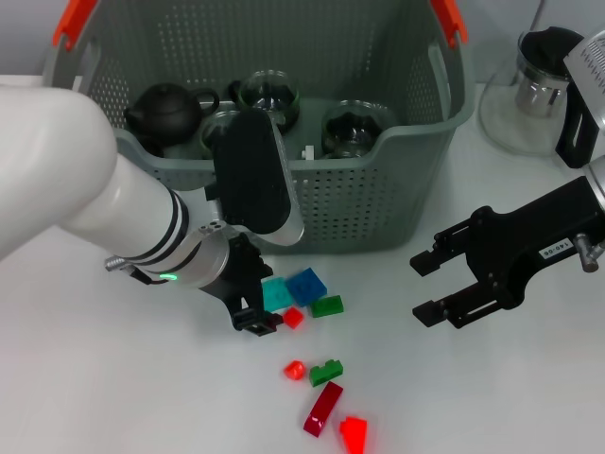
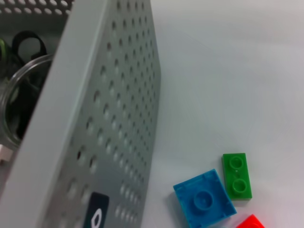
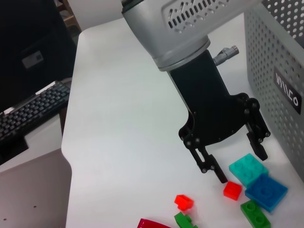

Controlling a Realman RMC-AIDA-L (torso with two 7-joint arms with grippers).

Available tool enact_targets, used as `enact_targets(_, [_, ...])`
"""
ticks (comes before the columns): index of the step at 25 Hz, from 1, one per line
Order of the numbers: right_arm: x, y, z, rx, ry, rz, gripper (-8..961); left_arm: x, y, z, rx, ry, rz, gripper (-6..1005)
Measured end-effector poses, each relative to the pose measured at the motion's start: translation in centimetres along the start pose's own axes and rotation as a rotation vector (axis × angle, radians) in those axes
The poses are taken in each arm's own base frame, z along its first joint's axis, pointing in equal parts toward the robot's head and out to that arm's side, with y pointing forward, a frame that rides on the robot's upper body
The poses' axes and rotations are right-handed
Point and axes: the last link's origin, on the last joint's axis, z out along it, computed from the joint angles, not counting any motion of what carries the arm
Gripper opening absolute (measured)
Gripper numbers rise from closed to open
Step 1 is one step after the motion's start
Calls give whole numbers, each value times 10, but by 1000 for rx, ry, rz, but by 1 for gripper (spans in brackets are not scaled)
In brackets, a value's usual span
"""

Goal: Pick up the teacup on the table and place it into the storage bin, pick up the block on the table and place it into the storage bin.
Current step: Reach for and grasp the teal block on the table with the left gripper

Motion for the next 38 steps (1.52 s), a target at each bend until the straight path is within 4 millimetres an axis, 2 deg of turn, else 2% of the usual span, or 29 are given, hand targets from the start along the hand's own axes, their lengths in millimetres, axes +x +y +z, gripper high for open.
enact_targets(23, [3, 0, 0, 4, -1, 0, 716, 6, -2, 2, -10, -11, -5, 637])
enact_targets(38, [4, 0, 1, 4, -2, 0, 715, 6, -5, 5, -16, -27, -35, 600])
